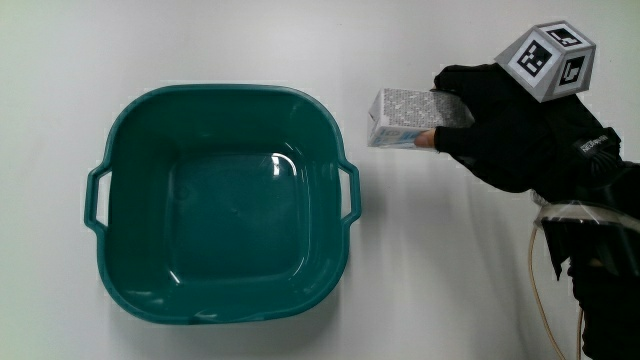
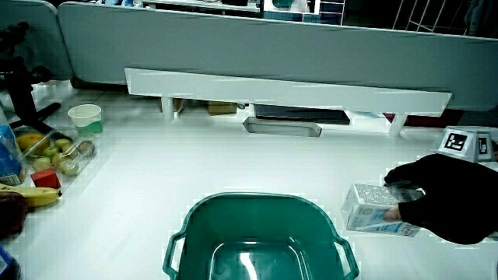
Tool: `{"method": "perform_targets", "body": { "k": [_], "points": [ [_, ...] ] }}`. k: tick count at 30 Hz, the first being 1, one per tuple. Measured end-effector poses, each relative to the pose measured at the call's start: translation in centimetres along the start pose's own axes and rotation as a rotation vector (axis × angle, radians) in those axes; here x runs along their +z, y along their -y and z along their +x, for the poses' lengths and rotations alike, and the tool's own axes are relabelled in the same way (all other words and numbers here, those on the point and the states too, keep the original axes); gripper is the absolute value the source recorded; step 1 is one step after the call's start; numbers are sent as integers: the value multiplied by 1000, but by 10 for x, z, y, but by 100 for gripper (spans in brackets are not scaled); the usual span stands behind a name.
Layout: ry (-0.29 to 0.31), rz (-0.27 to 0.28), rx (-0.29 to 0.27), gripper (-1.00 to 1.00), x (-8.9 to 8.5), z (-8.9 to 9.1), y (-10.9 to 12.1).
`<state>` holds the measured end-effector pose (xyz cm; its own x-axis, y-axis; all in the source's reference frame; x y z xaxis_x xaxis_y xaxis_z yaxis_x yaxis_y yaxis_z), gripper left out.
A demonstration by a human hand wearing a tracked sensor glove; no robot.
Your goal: Place milk on desk
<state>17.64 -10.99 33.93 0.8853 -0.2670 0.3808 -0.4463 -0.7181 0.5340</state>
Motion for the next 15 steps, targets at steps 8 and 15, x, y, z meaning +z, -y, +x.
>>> {"method": "perform_targets", "body": {
  "k": [8,15],
  "points": [
    [-47,-31,-60,0,-16,28,-14],
    [-43,-81,-98,0,-33,42,-25]
  ]
}}
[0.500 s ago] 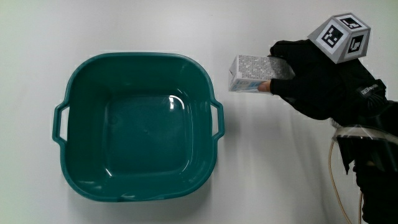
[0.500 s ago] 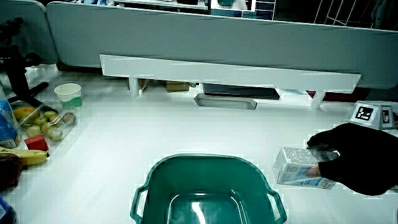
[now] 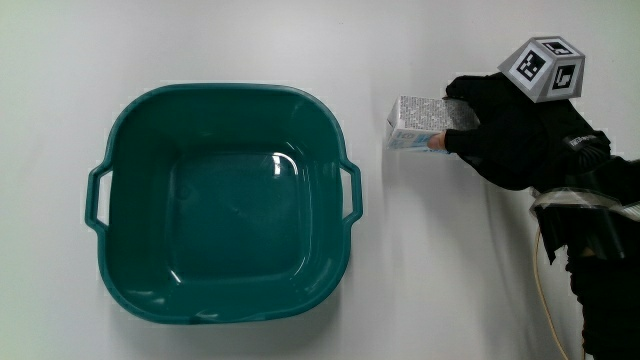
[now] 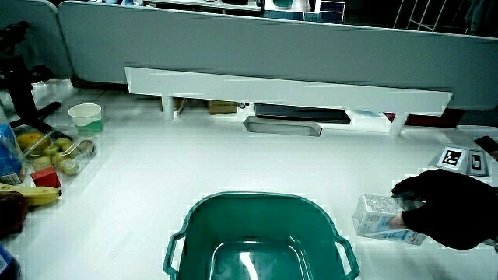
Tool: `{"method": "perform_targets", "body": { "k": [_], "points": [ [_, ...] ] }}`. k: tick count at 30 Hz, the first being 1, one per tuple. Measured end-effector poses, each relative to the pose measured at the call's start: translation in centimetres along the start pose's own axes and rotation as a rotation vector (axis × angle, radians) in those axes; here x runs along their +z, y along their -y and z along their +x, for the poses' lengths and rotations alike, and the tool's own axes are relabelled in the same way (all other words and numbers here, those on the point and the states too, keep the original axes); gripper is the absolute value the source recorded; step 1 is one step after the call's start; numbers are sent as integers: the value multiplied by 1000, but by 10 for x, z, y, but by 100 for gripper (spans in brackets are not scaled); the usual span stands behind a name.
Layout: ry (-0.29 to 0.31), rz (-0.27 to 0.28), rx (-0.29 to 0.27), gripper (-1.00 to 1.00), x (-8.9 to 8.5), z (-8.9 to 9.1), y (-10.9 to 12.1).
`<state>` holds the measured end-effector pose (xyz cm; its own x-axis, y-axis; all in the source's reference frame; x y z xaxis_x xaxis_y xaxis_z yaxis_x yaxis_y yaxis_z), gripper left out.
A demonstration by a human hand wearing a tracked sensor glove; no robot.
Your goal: Place milk on desk
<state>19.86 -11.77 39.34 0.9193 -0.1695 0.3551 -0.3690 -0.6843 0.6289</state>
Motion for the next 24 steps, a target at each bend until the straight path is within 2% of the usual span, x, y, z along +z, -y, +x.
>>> {"method": "perform_targets", "body": {
  "k": [6,14,16,18,21,23,24],
  "points": [
    [-5,-12,-4,0,-9,5,-5],
    [-7,-64,-18,0,-23,14,-13],
    [-28,-56,-20,0,-22,15,-12],
    [-5,-57,-27,0,-23,14,-13],
    [-18,-59,-23,0,-24,15,-13],
    [-24,-73,-23,0,-25,16,-14],
    [-29,-83,-32,-7,-26,17,-14]
  ]
}}
